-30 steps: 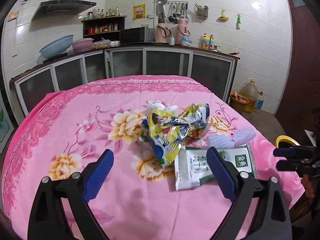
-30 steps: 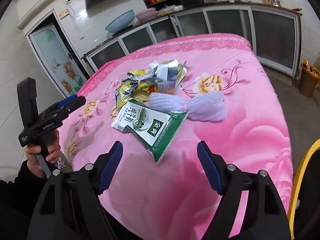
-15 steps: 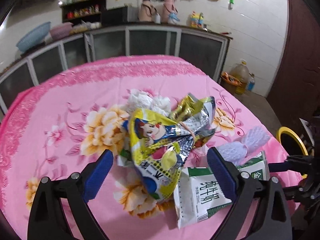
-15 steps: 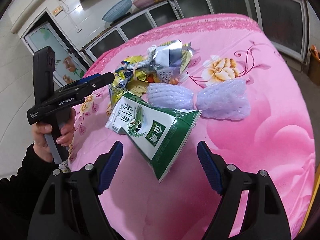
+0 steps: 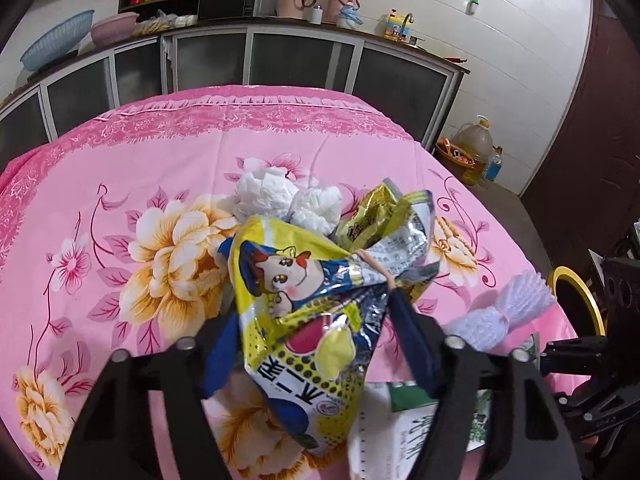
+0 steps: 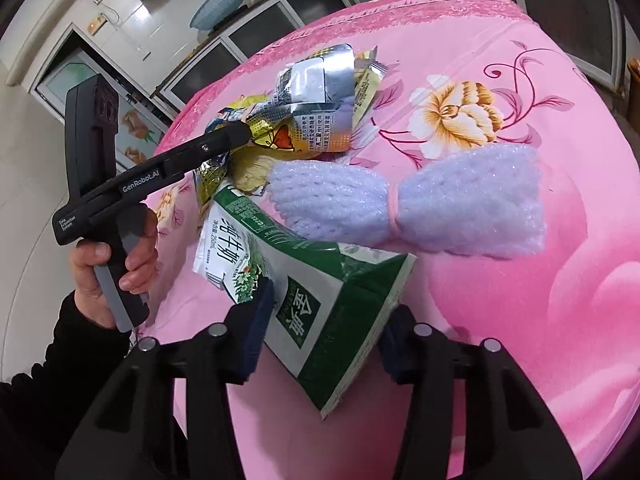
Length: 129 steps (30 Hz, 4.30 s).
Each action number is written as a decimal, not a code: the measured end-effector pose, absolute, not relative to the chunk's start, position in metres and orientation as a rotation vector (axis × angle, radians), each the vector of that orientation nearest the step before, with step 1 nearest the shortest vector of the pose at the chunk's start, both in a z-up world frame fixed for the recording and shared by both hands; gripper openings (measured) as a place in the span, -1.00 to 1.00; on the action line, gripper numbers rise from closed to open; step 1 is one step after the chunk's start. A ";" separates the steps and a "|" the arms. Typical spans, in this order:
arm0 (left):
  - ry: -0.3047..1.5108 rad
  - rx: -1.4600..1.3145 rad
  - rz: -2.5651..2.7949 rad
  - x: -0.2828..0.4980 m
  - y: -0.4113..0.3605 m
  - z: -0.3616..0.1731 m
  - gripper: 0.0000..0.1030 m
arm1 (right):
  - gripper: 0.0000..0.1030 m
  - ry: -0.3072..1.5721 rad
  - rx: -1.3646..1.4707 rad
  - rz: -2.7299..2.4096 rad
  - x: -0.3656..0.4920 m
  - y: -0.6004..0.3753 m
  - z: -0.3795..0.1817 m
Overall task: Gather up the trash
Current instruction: 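Grasp the yellow snack wrapper with the left gripper while the right grasps a green pouch, then carry the wrapper and pouch over the yellow bin and open both grippers, then move both open tools back over the table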
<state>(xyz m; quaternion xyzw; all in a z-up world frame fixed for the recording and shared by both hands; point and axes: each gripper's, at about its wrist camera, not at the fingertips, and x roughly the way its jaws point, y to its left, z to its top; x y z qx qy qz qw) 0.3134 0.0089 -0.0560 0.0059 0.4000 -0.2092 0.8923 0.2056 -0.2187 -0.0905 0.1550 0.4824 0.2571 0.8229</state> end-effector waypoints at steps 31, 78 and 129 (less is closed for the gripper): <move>0.596 -0.088 -0.353 0.199 0.081 0.043 -0.02 | -0.56 0.871 0.401 0.625 0.120 -0.250 -0.012; 0.677 0.101 -0.926 0.190 -0.310 0.024 0.00 | -0.55 0.699 0.652 -0.186 -0.057 -0.553 -0.055; 0.663 0.030 -0.441 0.211 -0.039 0.004 0.63 | 0.06 0.756 0.426 0.101 0.059 -0.408 -0.020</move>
